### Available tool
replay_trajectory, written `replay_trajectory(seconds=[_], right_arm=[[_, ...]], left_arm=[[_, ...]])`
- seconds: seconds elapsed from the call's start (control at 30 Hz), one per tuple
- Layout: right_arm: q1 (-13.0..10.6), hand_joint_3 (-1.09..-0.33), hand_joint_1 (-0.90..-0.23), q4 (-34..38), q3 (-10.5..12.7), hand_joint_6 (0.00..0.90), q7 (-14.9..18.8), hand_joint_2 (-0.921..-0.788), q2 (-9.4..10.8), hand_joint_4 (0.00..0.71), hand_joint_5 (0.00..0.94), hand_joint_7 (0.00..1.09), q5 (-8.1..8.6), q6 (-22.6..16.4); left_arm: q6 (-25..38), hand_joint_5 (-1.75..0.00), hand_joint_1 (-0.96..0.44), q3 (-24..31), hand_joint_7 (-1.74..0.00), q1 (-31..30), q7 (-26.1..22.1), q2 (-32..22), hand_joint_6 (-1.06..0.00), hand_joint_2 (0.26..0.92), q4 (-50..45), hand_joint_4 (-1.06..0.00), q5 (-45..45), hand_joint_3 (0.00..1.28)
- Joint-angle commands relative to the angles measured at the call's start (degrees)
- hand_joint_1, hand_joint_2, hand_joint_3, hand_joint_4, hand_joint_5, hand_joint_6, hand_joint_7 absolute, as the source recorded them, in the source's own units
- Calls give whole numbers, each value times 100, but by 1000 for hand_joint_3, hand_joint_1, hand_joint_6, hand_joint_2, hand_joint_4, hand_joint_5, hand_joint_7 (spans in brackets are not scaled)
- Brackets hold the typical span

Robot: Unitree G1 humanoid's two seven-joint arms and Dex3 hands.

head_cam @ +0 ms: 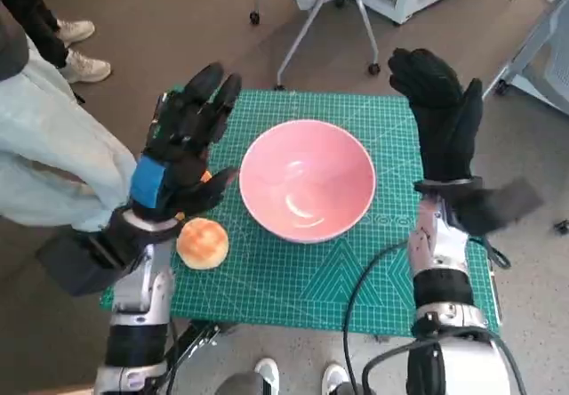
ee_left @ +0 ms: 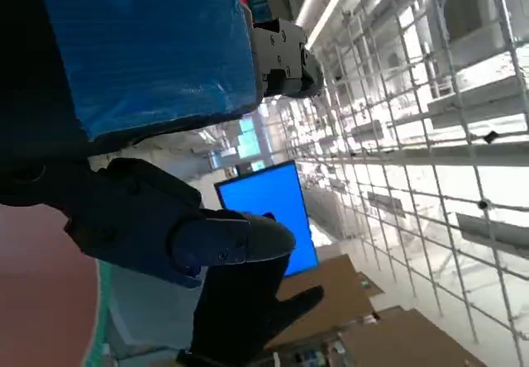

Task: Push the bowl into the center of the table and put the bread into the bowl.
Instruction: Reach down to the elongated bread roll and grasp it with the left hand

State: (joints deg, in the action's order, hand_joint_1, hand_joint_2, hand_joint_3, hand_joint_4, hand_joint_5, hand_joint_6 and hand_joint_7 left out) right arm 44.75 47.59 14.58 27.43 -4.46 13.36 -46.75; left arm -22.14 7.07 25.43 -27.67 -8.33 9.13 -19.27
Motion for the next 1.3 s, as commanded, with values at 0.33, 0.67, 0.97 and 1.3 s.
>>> replay_trajectory(seconds=[0.33,0.67,0.97,1.3], right_arm=[[-995,-747,-686,-2001,-606,118,528,-921,6,249,3,535,625,911],[-1088,-739,-692,-2158,-713,103,435,-921,33,239,0,554,597,1045],[-1100,-735,-692,-2124,-693,96,421,-921,38,234,0,559,663,1134],[-1056,-739,-692,-2056,-671,91,370,-921,87,231,0,564,690,1138]], left_arm=[[-365,-4,-592,-96,-463,479,-317,61,1,921,193,-133,-65,335],[-683,-11,-607,38,-464,445,-384,-269,1,921,199,-148,129,342],[-808,-12,-564,536,-439,273,372,-1572,0,921,-3,-157,1957,313],[1869,-1,-319,386,-128,173,762,-2873,-247,841,-674,-175,4259,23]])
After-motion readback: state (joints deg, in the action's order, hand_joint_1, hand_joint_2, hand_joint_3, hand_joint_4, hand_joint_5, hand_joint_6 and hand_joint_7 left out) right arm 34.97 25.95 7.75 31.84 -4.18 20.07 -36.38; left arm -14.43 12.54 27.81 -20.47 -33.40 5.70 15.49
